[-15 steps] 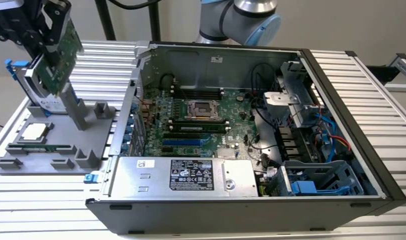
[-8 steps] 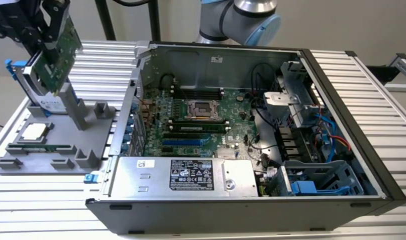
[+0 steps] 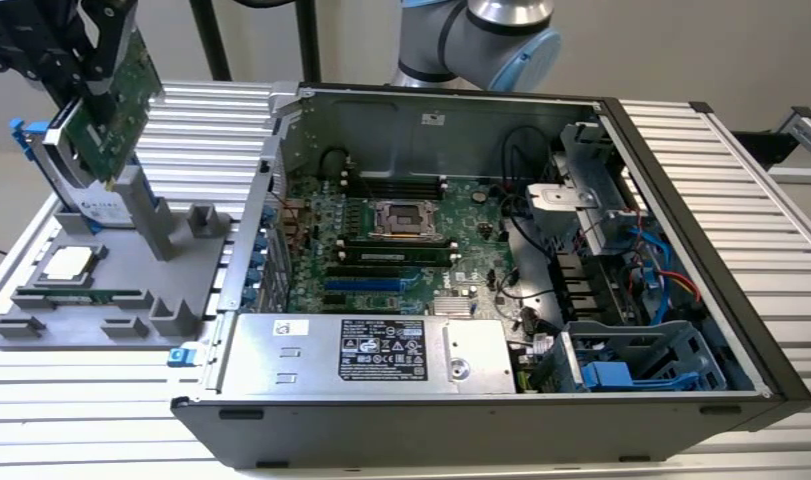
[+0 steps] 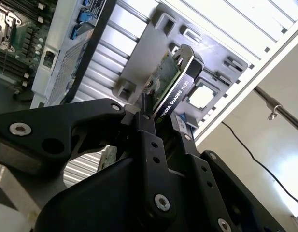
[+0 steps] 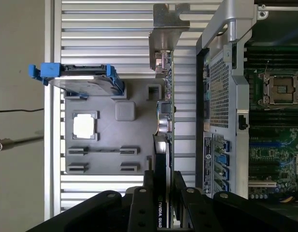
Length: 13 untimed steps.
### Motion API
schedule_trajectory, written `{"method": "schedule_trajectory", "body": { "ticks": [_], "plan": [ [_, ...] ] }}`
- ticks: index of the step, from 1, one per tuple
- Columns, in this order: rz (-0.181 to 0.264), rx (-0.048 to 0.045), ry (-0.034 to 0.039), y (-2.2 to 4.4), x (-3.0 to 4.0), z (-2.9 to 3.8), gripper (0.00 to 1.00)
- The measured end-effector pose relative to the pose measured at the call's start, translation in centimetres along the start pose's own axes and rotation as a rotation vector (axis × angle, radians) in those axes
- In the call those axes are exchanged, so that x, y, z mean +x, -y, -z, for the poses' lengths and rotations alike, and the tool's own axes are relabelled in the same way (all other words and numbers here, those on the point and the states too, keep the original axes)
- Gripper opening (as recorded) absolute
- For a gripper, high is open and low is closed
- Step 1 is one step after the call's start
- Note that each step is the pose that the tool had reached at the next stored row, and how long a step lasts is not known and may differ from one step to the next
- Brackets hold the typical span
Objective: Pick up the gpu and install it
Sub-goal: 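Pick up the gpu and move the gpu toward the slot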
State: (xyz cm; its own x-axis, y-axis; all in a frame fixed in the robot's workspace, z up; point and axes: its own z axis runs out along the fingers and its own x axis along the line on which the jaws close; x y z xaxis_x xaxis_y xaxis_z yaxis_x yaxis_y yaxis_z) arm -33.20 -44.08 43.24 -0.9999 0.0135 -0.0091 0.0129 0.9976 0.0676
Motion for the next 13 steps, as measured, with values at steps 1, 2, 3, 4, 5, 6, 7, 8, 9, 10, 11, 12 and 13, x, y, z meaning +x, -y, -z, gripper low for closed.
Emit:
{"method": "schedule_trajectory", "body": {
  "ticks": [1,2,3,4,5,6,7,8,9,10,11,12,13],
  "plan": [
    [0.000,0.0000,0.0000,0.00,0.00,0.00,0.00],
    [0.000,0.0000,0.0000,0.00,0.00,0.00,0.00],
    [0.000,0.0000,0.0000,0.00,0.00,0.00,0.00],
    [0.000,0.0000,0.0000,0.00,0.00,0.00,0.00],
    [0.000,0.0000,0.0000,0.00,0.00,0.00,0.00],
    [0.000,0.0000,0.0000,0.00,0.00,0.00,0.00],
    [0.000,0.0001,-0.0001,0.00,-0.01,0.01,0.00],
    [0.000,0.0001,-0.0002,0.00,-0.04,0.02,0.00],
    [0.000,0.0001,-0.0002,0.00,-0.10,0.02,0.00],
    [0.000,0.0001,-0.0001,0.00,-0.16,0.01,0.00],
    [0.000,-0.0001,0.0000,0.00,-0.25,0.00,0.00],
    [0.000,0.0000,-0.0001,0.00,-0.36,0.00,0.00],
    [0.000,0.0000,0.0000,0.00,-0.45,0.00,0.00]
  ]
}}
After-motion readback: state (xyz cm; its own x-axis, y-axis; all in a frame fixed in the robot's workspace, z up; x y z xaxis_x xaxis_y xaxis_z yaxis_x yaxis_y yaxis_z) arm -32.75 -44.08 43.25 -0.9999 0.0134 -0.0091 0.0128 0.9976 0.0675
